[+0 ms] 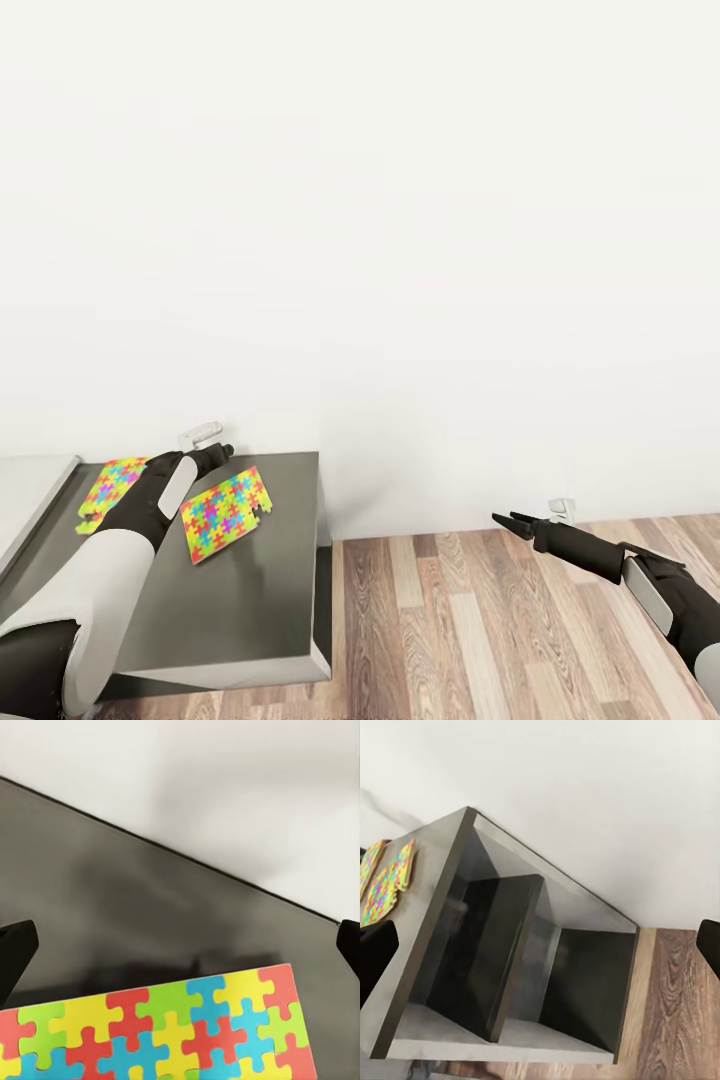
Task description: Put all the toys in the child's room - the three board games (two on the bed and one on the table), the two jigsaw puzzles on the table, and the tennis ball on the table - inside the toy box on the table in the child's room.
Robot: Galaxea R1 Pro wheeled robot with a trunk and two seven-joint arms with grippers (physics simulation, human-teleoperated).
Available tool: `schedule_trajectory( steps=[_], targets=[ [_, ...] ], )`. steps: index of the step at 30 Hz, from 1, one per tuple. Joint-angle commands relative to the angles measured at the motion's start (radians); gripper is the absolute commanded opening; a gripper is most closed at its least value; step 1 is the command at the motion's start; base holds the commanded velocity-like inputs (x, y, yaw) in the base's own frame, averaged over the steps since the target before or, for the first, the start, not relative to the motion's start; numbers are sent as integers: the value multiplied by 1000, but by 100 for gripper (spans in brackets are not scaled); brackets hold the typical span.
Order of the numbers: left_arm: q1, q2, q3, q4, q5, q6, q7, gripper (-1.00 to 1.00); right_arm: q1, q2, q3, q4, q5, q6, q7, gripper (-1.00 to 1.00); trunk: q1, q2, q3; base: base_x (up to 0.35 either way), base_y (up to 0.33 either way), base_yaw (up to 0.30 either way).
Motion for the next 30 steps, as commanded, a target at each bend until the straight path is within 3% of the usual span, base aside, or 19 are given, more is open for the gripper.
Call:
schedule_trajectory(
  steps=[1,30],
  targets=[
    [-1,0,0,-2,11,5,7,100,0,-1,2,0,-9,10,2,100,1,-2,-3,0,0,0],
    [-1,2,-1,0,9,3,7,100,-1,-1,6,0,-9,10,0,100,1,-2,-38,0,0,0]
  ],
)
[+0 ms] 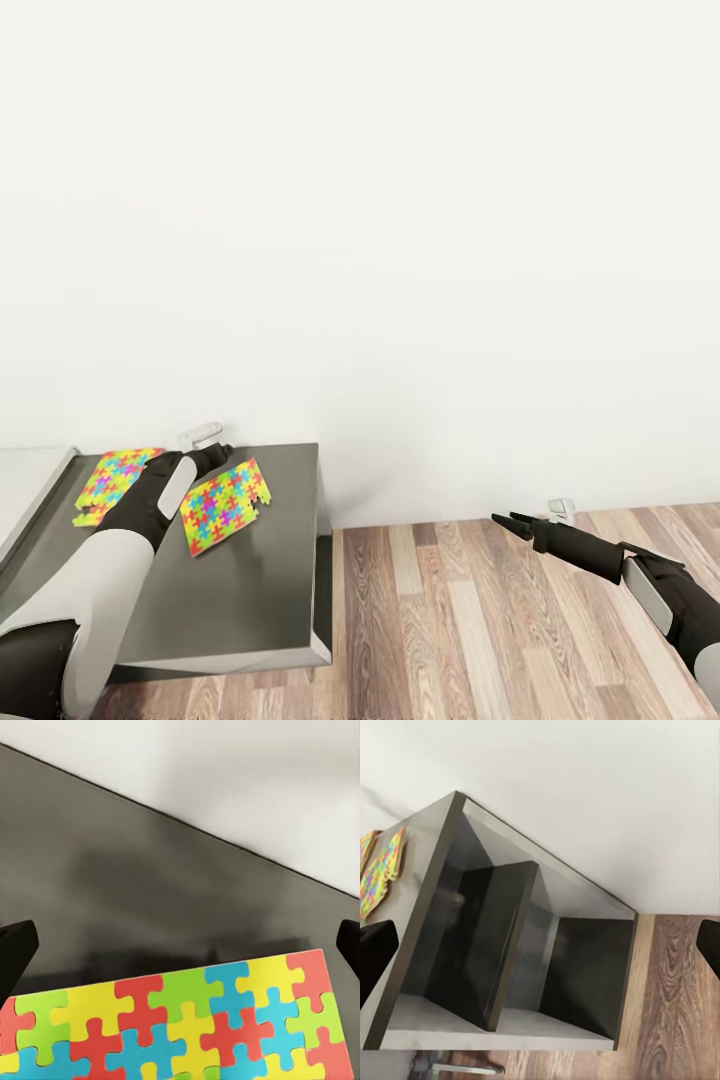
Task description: Put all the toys in the child's room - the three board games (two on the bed and one on the table), the two jigsaw puzzles on the table, and the tennis ball on the table - inside the toy box on the table in the child's room.
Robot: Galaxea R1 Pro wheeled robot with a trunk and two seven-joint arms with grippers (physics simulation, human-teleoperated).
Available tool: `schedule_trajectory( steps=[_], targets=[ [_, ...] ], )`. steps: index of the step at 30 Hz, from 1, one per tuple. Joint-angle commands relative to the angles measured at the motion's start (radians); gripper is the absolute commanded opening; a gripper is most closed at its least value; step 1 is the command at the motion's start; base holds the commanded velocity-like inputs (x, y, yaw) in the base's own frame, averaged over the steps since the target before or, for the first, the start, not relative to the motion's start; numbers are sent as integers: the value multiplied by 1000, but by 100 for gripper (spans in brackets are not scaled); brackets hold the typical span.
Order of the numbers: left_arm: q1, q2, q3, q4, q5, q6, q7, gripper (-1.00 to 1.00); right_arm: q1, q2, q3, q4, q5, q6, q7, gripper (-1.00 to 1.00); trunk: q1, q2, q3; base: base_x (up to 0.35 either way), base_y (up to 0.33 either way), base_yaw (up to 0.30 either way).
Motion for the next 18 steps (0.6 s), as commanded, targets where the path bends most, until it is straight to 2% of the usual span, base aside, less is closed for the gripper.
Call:
schedule_trajectory(
  steps=[1,14,18],
  targets=[
    [0,0,0,-2,11,5,7,100,-1,-1,2,0,-9,10,1,100,0,-2,-3,0,0,0],
    [0,4,7,-2,11,1,9,100,-1,-1,3,0,-9,9,1,100,0,-2,-19,0,0,0],
    [0,3,6,-1,11,-25,10,100,-1,-1,3,0,-9,9,1,100,0,-2,-24,0,0,0]
  ],
)
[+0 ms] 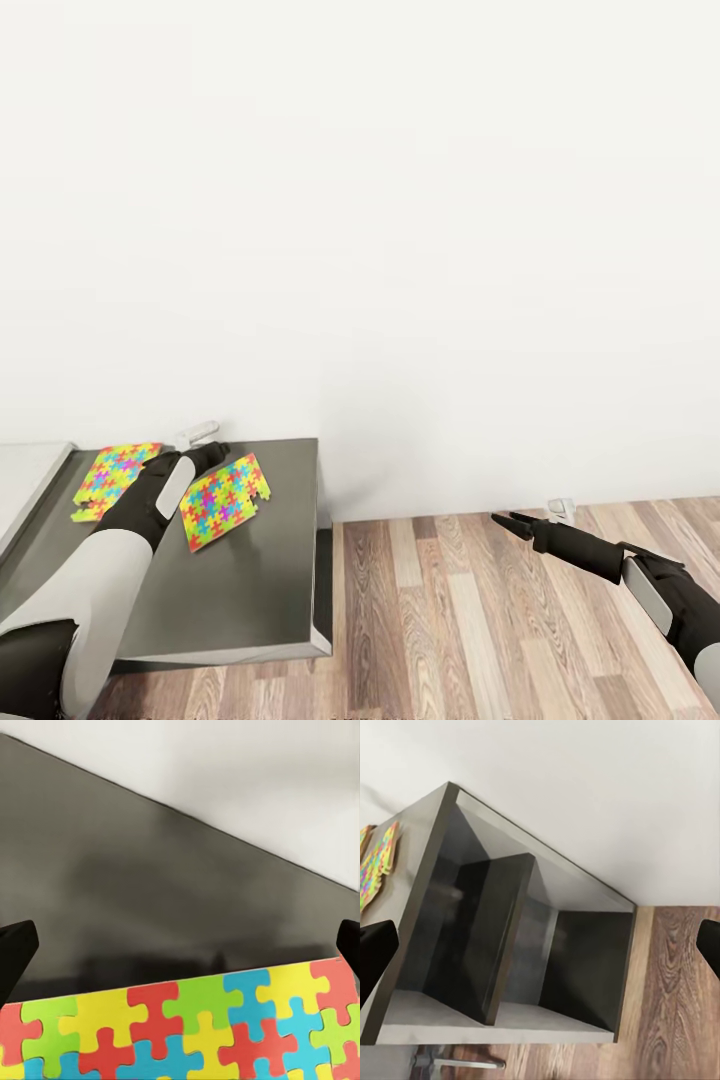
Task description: Put all the toys in the child's room - the three board games (two on the bed and one on the table), the two jigsaw puzzles on the table, and the tennis ball on the table - inside the toy box on the table in the child's room.
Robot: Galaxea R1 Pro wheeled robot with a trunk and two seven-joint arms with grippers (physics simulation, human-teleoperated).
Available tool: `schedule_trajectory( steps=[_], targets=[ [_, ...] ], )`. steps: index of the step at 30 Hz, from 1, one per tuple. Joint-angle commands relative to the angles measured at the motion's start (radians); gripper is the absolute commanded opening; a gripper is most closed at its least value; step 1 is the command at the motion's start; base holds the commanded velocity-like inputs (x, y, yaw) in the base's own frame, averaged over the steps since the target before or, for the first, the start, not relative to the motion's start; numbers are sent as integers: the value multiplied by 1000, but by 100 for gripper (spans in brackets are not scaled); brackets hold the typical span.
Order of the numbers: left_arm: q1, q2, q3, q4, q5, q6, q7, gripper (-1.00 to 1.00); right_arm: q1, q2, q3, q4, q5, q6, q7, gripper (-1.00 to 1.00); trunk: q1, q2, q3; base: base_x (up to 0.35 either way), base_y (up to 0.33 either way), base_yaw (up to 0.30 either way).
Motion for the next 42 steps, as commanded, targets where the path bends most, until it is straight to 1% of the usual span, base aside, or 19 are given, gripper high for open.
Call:
schedule_trajectory(
  steps=[1,8,27,34,42],
  targets=[
    [0,0,-1,-2,10,0,7,100,-1,-1,2,0,-10,10,1,100,1,-2,-3,0,0,0],
    [0,-1,-1,-2,10,-17,8,100,-1,-1,1,0,-10,10,2,100,1,-2,-11,0,0,0],
    [0,1,3,-3,11,-23,8,100,-1,-1,2,0,-10,10,2,100,1,-2,-35,0,0,0],
    [0,0,4,-4,14,-48,8,100,-1,-1,1,0,-10,10,3,100,1,-2,-43,0,0,0],
    [0,1,5,-4,16,-60,10,100,-1,-1,2,0,-10,10,2,100,1,-2,-53,0,0,0]
  ],
)
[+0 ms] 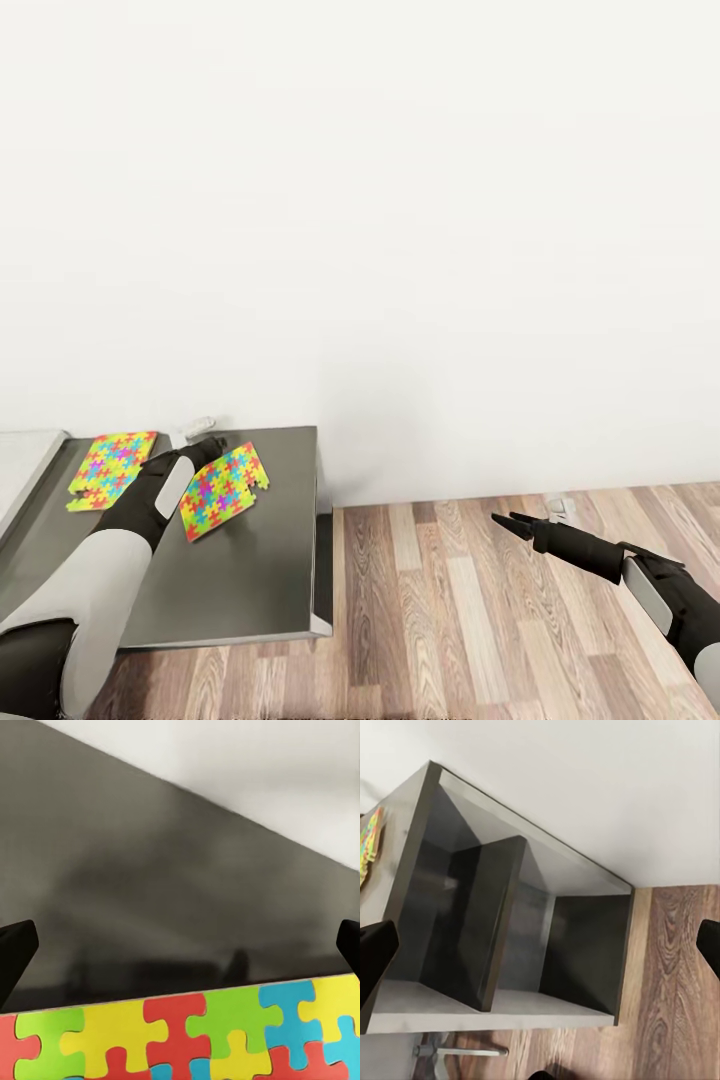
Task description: Put all the toys in the child's room - the three board games (two on the bed and one on the table), the two jigsaw puzzles on the table, and the tennis ball on the table - inside the toy box on the table in the child's room.
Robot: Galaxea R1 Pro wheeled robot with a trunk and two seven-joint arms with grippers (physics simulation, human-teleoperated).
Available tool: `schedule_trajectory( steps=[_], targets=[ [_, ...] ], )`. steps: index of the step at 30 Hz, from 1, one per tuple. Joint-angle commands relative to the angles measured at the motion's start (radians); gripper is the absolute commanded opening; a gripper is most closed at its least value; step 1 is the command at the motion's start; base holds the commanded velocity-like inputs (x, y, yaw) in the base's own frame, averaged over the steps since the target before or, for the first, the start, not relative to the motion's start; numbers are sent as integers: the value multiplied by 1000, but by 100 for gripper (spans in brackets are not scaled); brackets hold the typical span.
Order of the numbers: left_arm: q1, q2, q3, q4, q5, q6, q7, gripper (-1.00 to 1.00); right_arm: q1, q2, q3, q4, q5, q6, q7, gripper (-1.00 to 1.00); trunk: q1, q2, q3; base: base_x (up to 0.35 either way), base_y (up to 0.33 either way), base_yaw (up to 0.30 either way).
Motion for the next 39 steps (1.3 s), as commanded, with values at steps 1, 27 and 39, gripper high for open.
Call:
schedule_trajectory(
  steps=[1,27,39],
  targets=[
    [0,0,0,-2,11,3,6,100,-1,-1,2,0,-10,10,1,100,0,-2,-3,0,0,0],
    [0,0,0,-2,12,-5,9,100,0,-1,2,0,-10,7,2,100,0,-2,-17,0,0,0],
    [0,1,0,-10,12,-5,10,100,-1,-1,3,0,-10,8,2,100,0,-2,-35,0,0,0]
  ],
)
